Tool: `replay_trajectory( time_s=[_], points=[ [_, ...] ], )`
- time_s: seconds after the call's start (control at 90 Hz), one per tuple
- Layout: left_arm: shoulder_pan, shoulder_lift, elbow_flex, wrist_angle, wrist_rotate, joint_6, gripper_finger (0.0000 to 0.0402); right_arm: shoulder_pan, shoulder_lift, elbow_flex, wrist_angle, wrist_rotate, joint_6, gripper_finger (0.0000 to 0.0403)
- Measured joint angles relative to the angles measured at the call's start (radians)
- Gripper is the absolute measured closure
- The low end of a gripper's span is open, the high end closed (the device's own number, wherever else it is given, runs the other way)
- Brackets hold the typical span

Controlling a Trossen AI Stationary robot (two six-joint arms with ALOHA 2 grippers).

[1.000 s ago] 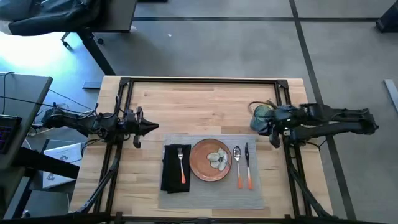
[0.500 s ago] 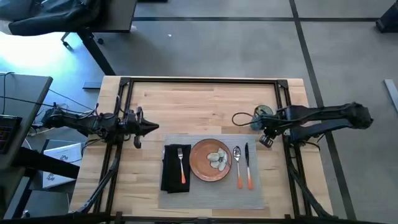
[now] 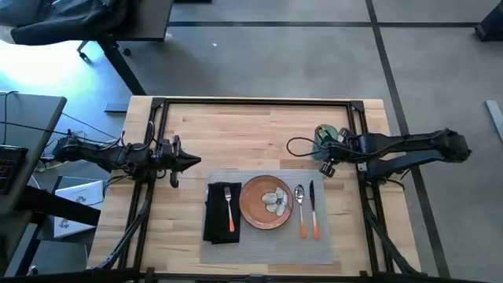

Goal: Set table place
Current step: Adjust the blue cup, then return to Home Position

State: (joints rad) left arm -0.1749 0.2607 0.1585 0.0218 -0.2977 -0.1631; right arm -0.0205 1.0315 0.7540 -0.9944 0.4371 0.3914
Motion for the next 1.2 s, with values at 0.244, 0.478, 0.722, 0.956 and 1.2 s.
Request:
replay_trajectory(
  time_s=[0.244,0.478,0.722,0.956,1.2],
  points=[
    [0.0,0.0,0.0,-0.002,0.005,0.0,0.0401,0.034,-0.051,0.0,0.138,-0.192,-0.027,0.0382],
    [0.0,0.0,0.0,-0.004,0.006,0.0,0.0401,0.146,-0.177,-0.012,0.302,-0.192,-0.066,0.0382],
    [0.0,0.0,0.0,-0.007,0.079,0.0,0.0401,0.231,-0.323,-0.258,0.746,-0.214,-0.105,0.0382],
    [0.0,0.0,0.0,-0.006,0.076,-0.001,0.0401,0.205,-0.509,-0.502,1.013,-0.34,-0.169,0.0382],
    [0.0,0.0,0.0,-0.002,0.068,-0.01,0.0401,0.129,-0.689,-0.617,1.027,-0.356,-0.193,0.0382]
  ],
)
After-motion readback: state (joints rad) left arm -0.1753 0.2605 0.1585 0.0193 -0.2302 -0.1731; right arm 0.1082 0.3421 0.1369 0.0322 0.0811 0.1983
